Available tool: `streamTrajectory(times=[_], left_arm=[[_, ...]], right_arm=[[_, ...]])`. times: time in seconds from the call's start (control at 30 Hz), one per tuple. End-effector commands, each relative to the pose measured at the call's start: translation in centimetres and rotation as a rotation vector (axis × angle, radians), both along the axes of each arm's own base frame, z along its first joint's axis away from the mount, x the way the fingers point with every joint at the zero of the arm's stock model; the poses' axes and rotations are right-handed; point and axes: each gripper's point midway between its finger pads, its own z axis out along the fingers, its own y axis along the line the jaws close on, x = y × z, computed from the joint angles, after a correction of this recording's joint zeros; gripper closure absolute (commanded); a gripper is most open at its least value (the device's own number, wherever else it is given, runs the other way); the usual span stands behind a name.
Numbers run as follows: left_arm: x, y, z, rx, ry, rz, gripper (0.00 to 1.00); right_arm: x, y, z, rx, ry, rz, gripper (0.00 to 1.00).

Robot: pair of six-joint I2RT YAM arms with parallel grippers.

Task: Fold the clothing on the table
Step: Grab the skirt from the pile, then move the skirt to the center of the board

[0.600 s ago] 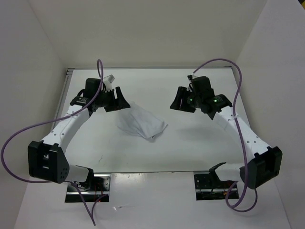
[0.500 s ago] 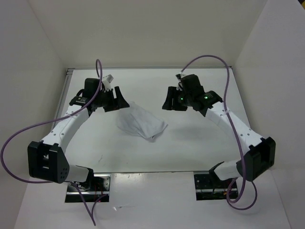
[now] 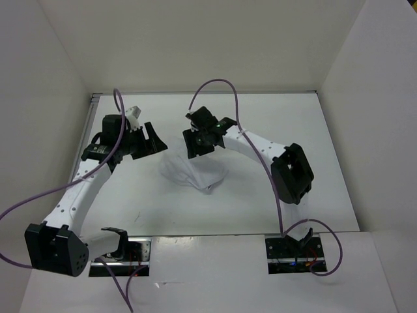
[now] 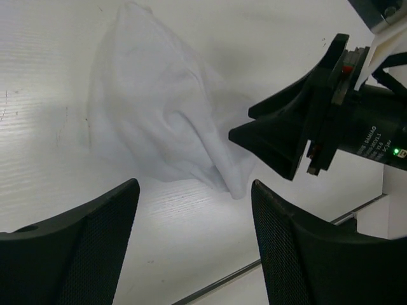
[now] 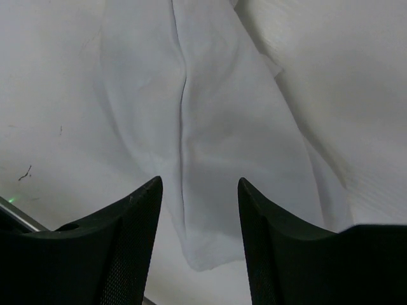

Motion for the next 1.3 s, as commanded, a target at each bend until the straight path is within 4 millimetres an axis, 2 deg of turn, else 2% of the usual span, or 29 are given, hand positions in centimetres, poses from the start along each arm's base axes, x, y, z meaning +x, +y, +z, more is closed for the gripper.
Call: streamTrajectory(times=[0.0, 0.1, 0.27, 0.3, 0.37, 0.4, 0.57, 0.63, 0.67, 0.7, 0.73, 0.8, 0.83, 0.87, 0.93, 0.97, 1.0, 1.03, 1.07, 1.17, 1.27], left_arm=[[-0.9, 0.8, -0.6, -0.002, 0.024, 0.043, 0.22], [-1.2, 0.6, -0.7, -0.014, 0.03, 0.042, 0.22], [-1.0, 0.6, -1.6, -0.011, 0.05, 0.042, 0.22], [-0.9, 0.6, -1.9, -0.009, 0.062, 0.042, 0.22], [-0.9, 0.4, -2.1, -0.014, 0.072, 0.035, 0.22], [-0.8, 0.3, -1.9, -0.022, 0.063, 0.027, 0.22], [-0.7, 0.2, -2.4, -0.027, 0.074, 0.032, 0.22], [-0.7, 0.2, -2.7, -0.026, 0.083, 0.032, 0.22], [-0.7, 0.2, -2.7, -0.026, 0.083, 0.032, 0.22], [-0.6, 0.2, -3.0, -0.024, 0.094, 0.033, 0.22], [-0.7, 0.1, -2.9, -0.03, 0.095, 0.026, 0.22], [-0.6, 0.0, -3.2, -0.029, 0.104, 0.026, 0.22], [-0.6, 0.0, -3.2, -0.029, 0.104, 0.026, 0.22], [-0.6, 0.0, -3.2, -0.029, 0.104, 0.026, 0.22], [-0.6, 0.0, -3.2, -0.029, 0.104, 0.026, 0.22], [-0.6, 0.0, -3.2, -0.029, 0.104, 0.026, 0.22], [-0.6, 0.0, -3.2, -0.029, 0.104, 0.026, 0.22], [-0.6, 0.0, -3.2, -0.029, 0.104, 0.026, 0.22], [-0.6, 0.0, -3.2, -0.029, 0.104, 0.026, 0.22], [-0.8, 0.1, -3.6, -0.028, 0.113, 0.026, 0.22], [-0.6, 0.0, -3.4, -0.029, 0.104, 0.026, 0.22]], right_arm=[[3.0, 1.0, 2.1, 0.015, -0.111, -0.007, 0.44], [3.1, 1.9, 1.1, 0.009, -0.1, 0.018, 0.44], [3.5, 2.8, 0.8, 0.031, -0.103, 0.029, 0.45], [3.3, 2.9, -0.4, 0.023, -0.079, 0.038, 0.45], [3.5, 3.6, -0.7, 0.036, -0.068, 0.052, 0.47], [3.3, 3.7, -1.8, 0.027, -0.045, 0.058, 0.47], [2.5, 5.6, -2.4, 0.079, 0.004, 0.108, 0.52], [2.6, 6.0, -3.1, 0.082, 0.013, 0.115, 0.59], [2.7, 6.0, -2.7, 0.084, 0.011, 0.115, 0.8], [2.6, 5.7, -2.8, 0.051, 0.003, 0.101, 0.93], [2.9, 5.6, -1.2, 0.062, -0.026, 0.081, 1.0], [3.2, 5.2, 2.4, 0.075, -0.105, 0.055, 1.0], [3.3, 5.1, 5.5, 0.106, -0.148, 0.048, 1.0], [2.9, 4.6, 10.5, 0.17, -0.216, 0.047, 1.0], [2.0, 3.9, 16.5, 0.248, -0.286, 0.038, 1.0], [0.9, 3.1, 20.6, 0.31, -0.338, 0.047, 1.0], [0.2, 2.7, 23.4, 0.356, -0.374, 0.057, 1.0], [-0.3, 2.2, 24.8, 0.382, -0.389, 0.051, 1.0], [-1.3, 1.3, 27.2, 0.418, -0.426, 0.051, 1.0], [-1.7, -0.6, 30.8, 0.463, -0.49, -0.023, 1.0], [-0.6, -2.6, 31.6, 0.423, -0.522, -0.125, 1.0]])
